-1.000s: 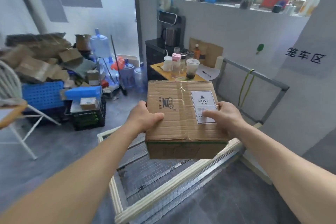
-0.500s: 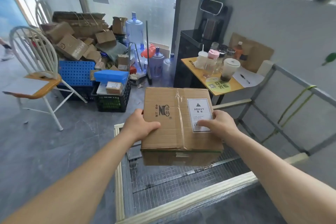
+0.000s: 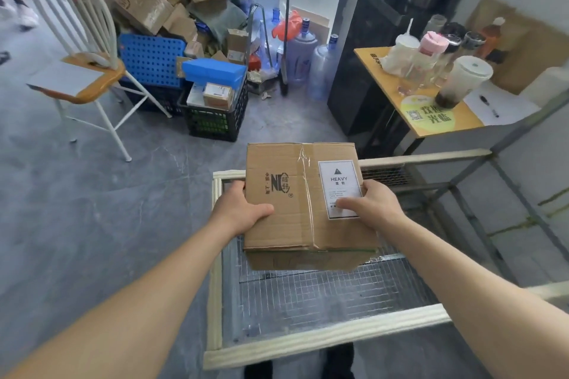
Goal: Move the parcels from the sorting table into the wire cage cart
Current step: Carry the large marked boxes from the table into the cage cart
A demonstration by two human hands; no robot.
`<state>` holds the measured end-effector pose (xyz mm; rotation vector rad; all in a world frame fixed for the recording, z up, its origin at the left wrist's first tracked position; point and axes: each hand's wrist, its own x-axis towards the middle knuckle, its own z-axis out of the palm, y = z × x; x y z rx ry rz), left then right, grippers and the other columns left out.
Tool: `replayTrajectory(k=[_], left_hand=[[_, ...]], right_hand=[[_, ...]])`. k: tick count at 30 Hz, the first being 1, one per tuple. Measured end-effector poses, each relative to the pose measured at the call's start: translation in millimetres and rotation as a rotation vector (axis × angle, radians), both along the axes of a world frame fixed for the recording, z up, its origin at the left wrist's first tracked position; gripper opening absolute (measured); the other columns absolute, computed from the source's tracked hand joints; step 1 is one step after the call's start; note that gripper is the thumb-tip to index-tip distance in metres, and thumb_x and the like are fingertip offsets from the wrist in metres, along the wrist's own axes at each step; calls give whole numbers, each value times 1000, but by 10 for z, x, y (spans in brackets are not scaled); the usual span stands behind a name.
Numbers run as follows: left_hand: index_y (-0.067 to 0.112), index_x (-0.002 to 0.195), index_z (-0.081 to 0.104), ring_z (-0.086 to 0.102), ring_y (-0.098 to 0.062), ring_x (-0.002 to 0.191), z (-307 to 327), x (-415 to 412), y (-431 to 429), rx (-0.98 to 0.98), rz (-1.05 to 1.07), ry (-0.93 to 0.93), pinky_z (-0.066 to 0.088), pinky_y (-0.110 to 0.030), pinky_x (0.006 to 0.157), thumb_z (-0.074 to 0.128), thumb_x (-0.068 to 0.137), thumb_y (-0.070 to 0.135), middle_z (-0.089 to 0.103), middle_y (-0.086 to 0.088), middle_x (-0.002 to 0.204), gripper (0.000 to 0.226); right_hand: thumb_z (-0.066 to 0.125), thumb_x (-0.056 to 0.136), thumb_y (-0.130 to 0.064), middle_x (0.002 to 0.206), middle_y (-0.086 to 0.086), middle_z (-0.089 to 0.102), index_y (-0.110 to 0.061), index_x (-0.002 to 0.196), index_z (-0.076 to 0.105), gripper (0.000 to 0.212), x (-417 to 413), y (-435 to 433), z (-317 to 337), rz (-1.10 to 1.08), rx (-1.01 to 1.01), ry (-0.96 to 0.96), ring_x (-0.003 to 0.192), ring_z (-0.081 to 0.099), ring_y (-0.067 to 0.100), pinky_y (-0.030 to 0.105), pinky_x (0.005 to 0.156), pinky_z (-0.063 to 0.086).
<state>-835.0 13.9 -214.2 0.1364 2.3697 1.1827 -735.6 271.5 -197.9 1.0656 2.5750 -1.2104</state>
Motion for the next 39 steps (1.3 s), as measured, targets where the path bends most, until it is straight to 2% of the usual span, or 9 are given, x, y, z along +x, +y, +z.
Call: replayTrajectory(k=[8, 12, 15, 24, 26, 29, 32, 37, 39], left_hand=[[27, 119, 53, 63, -19, 103, -758, -57, 60, -76, 79, -145, 57, -46, 90, 85, 73, 24, 64, 5, 114, 57], [23, 125, 51, 62, -18, 102, -1216, -35, 142, -134, 107, -219, 53, -33, 81, 84, 74, 21, 63, 5, 114, 60], [23, 125, 50, 61, -16, 98, -1573, -25, 196, -183, 115, -272, 46, -24, 69, 82, 75, 20, 62, 6, 113, 60], [17, 137, 44, 63, -24, 106, -2685, -29, 408, -325, 155, -364, 54, -43, 93, 79, 75, 18, 63, -3, 123, 71], [14, 145, 38, 61, -24, 108, -2961, -56, 442, -359, 157, -381, 54, -39, 89, 78, 76, 17, 61, -5, 126, 80], [13, 144, 38, 62, -17, 93, -3352, -118, 455, -404, 150, -376, 48, -25, 67, 77, 77, 16, 62, -3, 120, 78], [10, 151, 29, 61, -24, 110, -3678, -183, 451, -439, 141, -381, 47, -26, 76, 78, 78, 15, 57, -8, 136, 88], [14, 148, 33, 61, -26, 113, -4204, -342, 430, -499, 146, -408, 55, -39, 91, 78, 80, 20, 57, -5, 136, 82], [15, 144, 37, 63, -23, 104, -4391, -403, 434, -508, 154, -407, 57, -39, 86, 77, 80, 21, 60, -3, 127, 76]], right_hand=[[85, 70, -37, 97, -10, 66, -23, 102, 60, 43, -321, 101, -1003, 67, -70, -95, 89, 63, 12, 36, 71, 51], [84, 72, -37, 98, -10, 63, -22, 105, 57, 45, -406, 159, -1559, 94, -99, -161, 86, 60, 11, 34, 66, 47], [84, 73, -37, 102, -9, 63, -23, 110, 55, 49, -437, 190, -1960, 130, -105, -196, 93, 60, 17, 35, 71, 45], [85, 74, -27, 106, -5, 62, -19, 118, 53, 55, -453, 320, -3083, 150, -150, -286, 96, 60, 20, 35, 77, 46], [84, 75, -26, 102, -5, 60, -20, 115, 51, 52, -472, 327, -3350, 157, -145, -307, 93, 59, 20, 34, 75, 44], [84, 75, -25, 100, -5, 60, -21, 111, 50, 49, -523, 310, -3754, 171, -144, -334, 89, 58, 21, 34, 69, 42], [84, 74, -25, 102, -4, 62, -20, 112, 51, 50, -586, 298, -4089, 166, -166, -348, 91, 59, 22, 34, 70, 43], [86, 73, -21, 104, -5, 63, -23, 111, 51, 51, -772, 254, -4609, 166, -214, -357, 94, 60, 21, 34, 77, 43], [86, 73, -20, 105, -5, 65, -23, 110, 53, 49, -840, 247, -4785, 167, -223, -356, 94, 60, 20, 34, 77, 43]])
